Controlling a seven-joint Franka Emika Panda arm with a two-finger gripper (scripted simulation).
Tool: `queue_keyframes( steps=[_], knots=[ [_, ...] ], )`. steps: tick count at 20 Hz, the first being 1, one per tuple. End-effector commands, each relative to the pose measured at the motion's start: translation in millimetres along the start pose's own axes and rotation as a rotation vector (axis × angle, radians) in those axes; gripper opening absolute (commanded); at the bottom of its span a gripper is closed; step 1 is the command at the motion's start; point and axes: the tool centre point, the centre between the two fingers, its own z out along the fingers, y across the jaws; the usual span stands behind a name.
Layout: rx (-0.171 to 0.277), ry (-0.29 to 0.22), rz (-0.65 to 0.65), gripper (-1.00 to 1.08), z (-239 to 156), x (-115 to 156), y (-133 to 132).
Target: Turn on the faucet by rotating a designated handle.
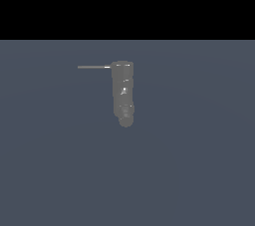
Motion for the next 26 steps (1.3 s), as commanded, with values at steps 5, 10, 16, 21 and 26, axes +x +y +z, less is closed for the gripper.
queue_keyframes(
  steps=[5, 10, 16, 21, 26],
  knots=[
    [0.0, 0.0, 0.008, -1.0, 2, 1, -2],
    [0.0, 0.0, 0.04, -1.0, 8, 4, -10],
    [0.001, -0.001, 0.111, -1.0, 22, 12, -28],
    [0.002, -0.001, 0.198, -1.0, 38, 24, -49],
    [0.003, -0.002, 0.297, -1.0, 58, 39, -71]
  ],
)
